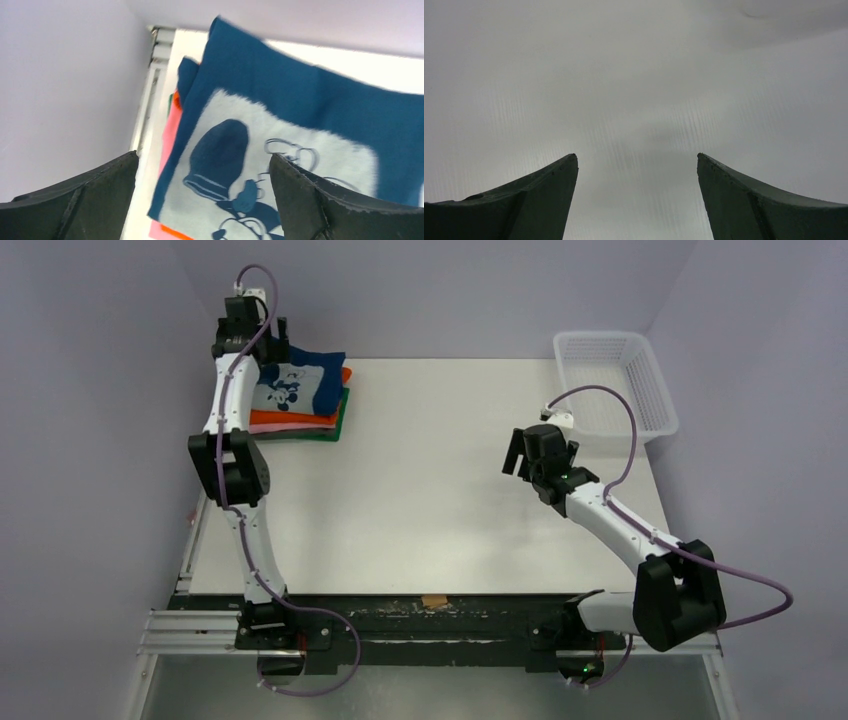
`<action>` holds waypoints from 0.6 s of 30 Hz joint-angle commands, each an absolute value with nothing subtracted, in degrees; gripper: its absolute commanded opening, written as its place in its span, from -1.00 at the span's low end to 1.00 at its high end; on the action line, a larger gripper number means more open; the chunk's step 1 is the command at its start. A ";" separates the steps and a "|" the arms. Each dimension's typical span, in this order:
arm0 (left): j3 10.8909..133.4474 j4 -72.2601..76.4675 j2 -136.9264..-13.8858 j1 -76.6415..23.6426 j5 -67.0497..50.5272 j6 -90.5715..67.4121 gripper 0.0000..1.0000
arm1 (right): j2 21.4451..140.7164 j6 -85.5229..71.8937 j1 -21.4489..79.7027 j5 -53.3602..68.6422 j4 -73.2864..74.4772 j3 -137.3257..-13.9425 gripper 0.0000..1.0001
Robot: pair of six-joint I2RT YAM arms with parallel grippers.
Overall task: Fold and stack the t-shirts
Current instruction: Put the neatly folded tshirt into the corner of the board with the left arm, then smooth out wrinkles on the folded tshirt
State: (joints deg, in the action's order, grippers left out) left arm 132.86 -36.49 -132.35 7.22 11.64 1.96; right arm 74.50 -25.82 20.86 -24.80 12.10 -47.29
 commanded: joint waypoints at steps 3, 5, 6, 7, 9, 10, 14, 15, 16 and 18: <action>131.83 -22.92 -128.06 7.53 -7.14 -6.51 1.00 | 74.67 -25.49 20.72 -26.87 11.11 -49.83 0.71; 135.93 -21.99 -131.49 7.53 -9.62 -8.13 1.00 | 74.85 -25.49 20.74 -26.89 11.37 -50.00 0.71; 138.42 -21.89 -133.70 7.66 -9.71 -8.82 1.00 | 74.86 -25.49 20.74 -26.89 11.48 -50.14 0.71; 140.54 -21.53 -135.62 7.78 -9.91 -9.46 1.00 | 74.80 -25.49 20.72 -26.89 11.59 -50.18 0.71; 141.65 -18.82 -138.76 8.24 -11.18 -11.01 1.00 | 74.66 -25.42 20.69 -27.22 11.69 -50.23 0.71; 141.22 -16.62 -139.68 8.58 -11.80 -12.27 1.00 | 74.60 -25.41 20.74 -27.39 11.60 -50.19 0.71; 140.81 -10.16 -144.62 10.12 -13.54 -18.25 1.00 | 74.94 -25.40 20.69 -27.60 11.31 -50.21 0.71; 141.44 -9.58 -145.96 10.57 -14.33 -19.64 1.00 | 75.22 -25.40 20.74 -27.60 11.31 -50.38 0.71; 142.15 -9.10 -147.38 11.02 -15.63 -20.71 1.00 | 75.58 -25.32 20.74 -27.55 11.46 -50.55 0.71; 143.48 -9.84 -149.73 11.70 -14.97 -22.61 1.00 | 76.31 -25.38 20.74 -27.71 11.95 -51.06 0.71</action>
